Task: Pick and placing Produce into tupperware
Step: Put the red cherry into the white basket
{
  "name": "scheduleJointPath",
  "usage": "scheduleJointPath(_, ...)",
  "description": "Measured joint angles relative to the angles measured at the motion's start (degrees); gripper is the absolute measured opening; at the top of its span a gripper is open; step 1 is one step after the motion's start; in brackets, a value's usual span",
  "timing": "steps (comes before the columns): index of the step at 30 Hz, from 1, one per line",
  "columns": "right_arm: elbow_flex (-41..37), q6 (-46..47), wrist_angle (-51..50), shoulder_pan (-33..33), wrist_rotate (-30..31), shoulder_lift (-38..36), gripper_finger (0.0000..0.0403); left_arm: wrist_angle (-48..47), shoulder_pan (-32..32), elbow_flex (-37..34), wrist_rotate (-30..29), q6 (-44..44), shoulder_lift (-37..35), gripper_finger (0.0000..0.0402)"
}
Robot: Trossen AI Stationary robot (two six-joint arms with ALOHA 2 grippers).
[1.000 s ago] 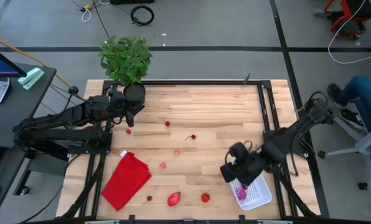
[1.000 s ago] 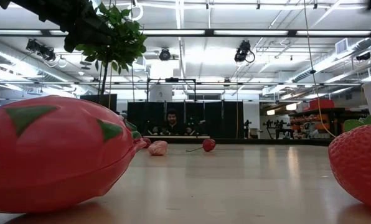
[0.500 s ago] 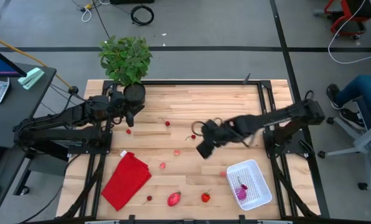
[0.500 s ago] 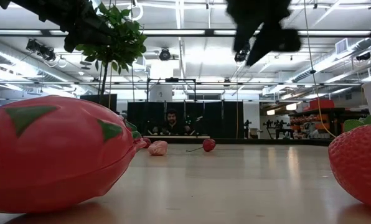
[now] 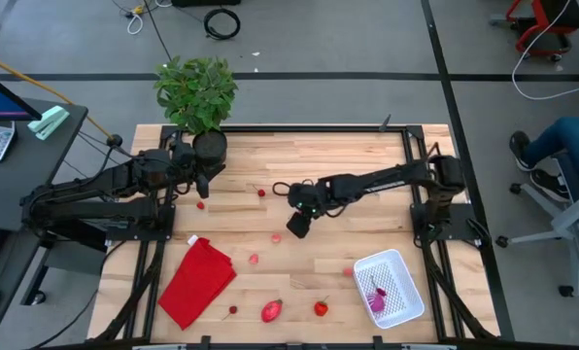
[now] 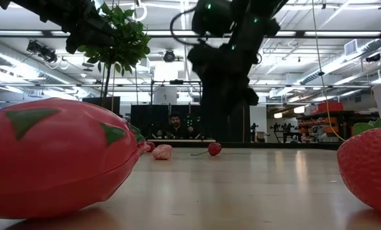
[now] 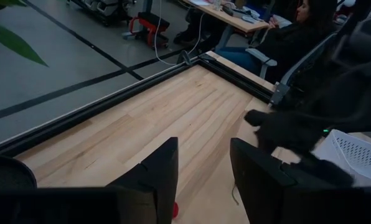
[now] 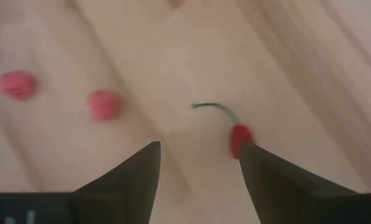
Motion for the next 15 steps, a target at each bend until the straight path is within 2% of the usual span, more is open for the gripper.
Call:
scheduleJointPath(8,0.0,-0.5,0.0,-1.3,2.5,4.0,0.025,0.0,0.0,0.0,0.0,0.0,0.0,0.0142)
scheduleJointPath(15,0.0,1.5,0.0,-1.4,4.1,6.9,0.0241,0.0,0.0,0.0,0.0,0.1,0.0,0.0151)
